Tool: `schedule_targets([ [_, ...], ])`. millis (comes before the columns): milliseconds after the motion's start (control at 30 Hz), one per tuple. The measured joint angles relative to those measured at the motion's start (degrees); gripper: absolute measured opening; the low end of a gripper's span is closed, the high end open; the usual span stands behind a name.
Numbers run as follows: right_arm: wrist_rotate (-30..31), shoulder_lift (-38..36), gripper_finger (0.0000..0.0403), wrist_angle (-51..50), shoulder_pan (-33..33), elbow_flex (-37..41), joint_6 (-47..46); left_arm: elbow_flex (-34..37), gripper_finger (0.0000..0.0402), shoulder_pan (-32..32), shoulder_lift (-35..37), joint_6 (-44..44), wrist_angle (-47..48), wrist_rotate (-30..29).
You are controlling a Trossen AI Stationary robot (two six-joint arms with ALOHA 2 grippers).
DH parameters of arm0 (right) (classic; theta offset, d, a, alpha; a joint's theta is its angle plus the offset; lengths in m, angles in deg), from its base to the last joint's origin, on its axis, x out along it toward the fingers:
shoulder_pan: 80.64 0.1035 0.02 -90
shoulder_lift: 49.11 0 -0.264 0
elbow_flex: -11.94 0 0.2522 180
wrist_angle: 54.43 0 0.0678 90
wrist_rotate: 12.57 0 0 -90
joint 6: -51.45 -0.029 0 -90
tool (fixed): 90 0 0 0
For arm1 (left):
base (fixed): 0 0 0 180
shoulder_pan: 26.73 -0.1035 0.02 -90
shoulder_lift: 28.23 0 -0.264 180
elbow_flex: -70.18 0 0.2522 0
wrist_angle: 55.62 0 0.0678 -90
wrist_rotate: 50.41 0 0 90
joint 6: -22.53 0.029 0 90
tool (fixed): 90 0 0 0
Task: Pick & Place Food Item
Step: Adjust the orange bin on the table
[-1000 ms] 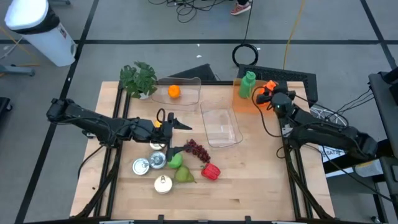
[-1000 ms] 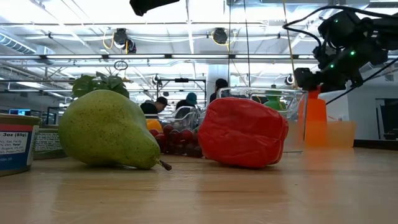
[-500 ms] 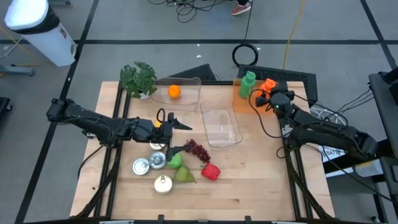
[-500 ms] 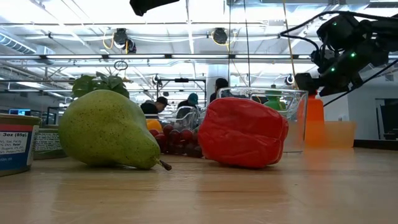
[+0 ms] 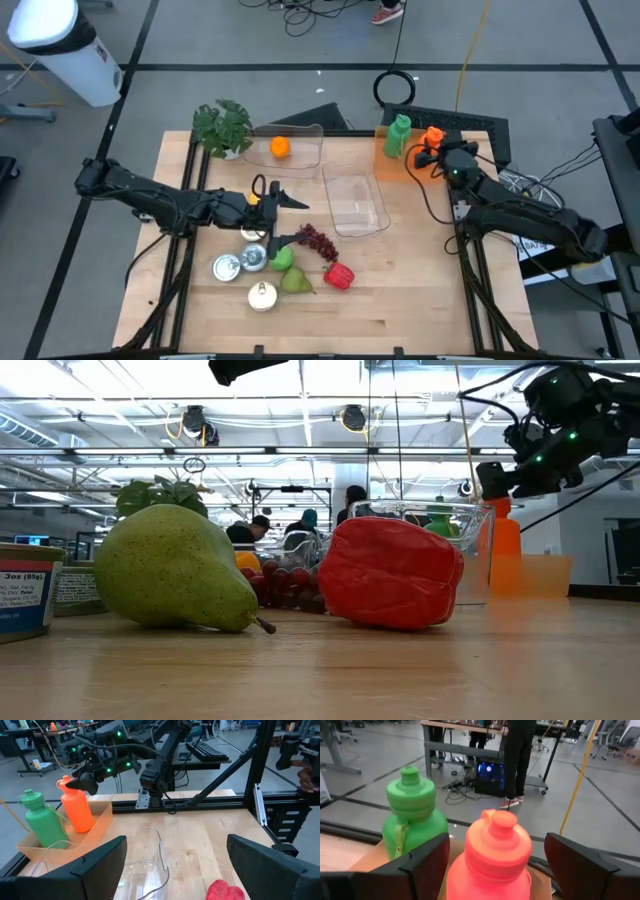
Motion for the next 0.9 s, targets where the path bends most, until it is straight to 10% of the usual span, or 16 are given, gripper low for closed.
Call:
schedule_targets([
  [400,-0.12,-7.82,0.0278,-3.08,15.30,-2.49,0.16,0.00,0.0351,0.00,-0.02,-0.05,0.00,0.00],
  [900,-2.81,-3.51,0.0012,-44.99,44.59,-14.09,-26.00,0.00,0.0351,0.00,-0.02,-0.40,0.35,0.02],
])
